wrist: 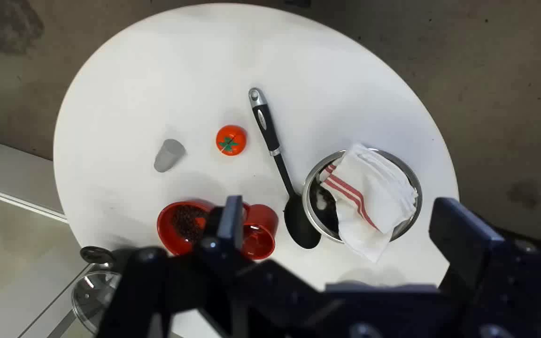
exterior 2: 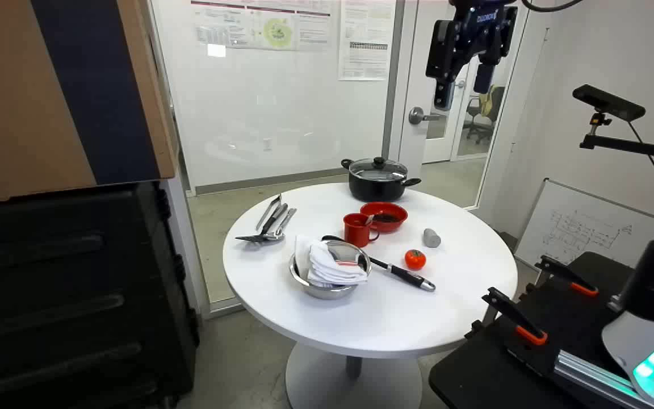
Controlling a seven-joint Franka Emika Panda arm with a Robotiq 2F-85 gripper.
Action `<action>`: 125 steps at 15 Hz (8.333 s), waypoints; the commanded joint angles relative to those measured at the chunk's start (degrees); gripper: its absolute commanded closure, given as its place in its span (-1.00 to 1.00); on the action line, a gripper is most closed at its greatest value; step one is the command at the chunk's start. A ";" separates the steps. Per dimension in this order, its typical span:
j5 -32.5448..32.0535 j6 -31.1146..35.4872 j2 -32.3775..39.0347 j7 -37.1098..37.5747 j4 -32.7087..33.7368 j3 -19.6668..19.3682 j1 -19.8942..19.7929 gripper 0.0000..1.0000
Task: Move the towel to the right side of the table
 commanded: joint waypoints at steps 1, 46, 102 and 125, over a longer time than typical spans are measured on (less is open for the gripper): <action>-0.66 -0.08 0.32 0.59 0.10 -0.75 0.92 -1.00; -12.75 30.24 44.64 12.36 5.59 -6.01 -2.37 -1.00; -20.23 46.61 81.18 2.96 31.37 -23.80 18.91 0.94; 6.22 53.78 52.06 -26.11 18.17 -7.99 0.11 0.94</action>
